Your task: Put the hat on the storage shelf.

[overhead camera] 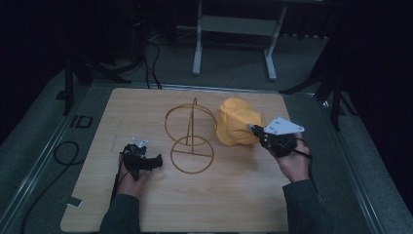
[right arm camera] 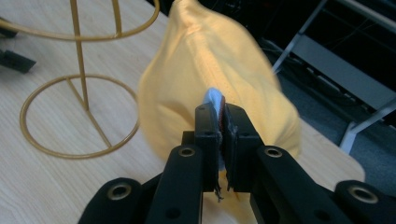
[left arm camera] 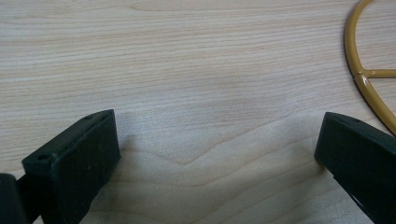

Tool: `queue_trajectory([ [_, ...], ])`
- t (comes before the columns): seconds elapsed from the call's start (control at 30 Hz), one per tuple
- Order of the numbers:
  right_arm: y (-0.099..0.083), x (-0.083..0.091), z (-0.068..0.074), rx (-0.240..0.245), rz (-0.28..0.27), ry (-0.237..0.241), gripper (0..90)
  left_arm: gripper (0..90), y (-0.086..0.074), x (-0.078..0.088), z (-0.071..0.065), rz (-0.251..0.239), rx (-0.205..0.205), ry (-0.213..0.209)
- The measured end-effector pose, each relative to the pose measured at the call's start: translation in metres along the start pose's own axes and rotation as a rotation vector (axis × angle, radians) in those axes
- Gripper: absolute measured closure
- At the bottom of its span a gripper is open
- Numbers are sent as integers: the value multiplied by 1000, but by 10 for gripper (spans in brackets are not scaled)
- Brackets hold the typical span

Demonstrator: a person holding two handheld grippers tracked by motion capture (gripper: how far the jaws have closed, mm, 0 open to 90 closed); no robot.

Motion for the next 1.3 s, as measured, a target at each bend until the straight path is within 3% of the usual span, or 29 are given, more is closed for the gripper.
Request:
queue_trajectory([
  [0.4, 8, 24, -11, 21, -19, -42, 854, 0, 0, 0, 0, 0, 0, 0],
  [0.57, 13, 33, -12, 36, -17, -31, 854, 0, 0, 0, 0, 0, 0, 0],
  [1.0, -2, -4, 14, 129, 107, 6, 844, 0, 0, 0, 0, -1, 2, -1],
  [1.17, -6, -11, 26, 133, 123, 62, 814, 0, 0, 0, -1, -4, 5, -1],
  [1.3, -7, -13, 28, 136, 127, 78, 792, 0, 0, 0, 0, -1, 2, -1],
])
Point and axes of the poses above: each handheld gripper's, and its own axes: x roughly backward along the jaws, y roughly out of its top, z roughly to its left, the point moved 10 cm from there along -x, roughly forward along the jaws, and after that the axes turned 1 degree about x, right-handed, at the moved point
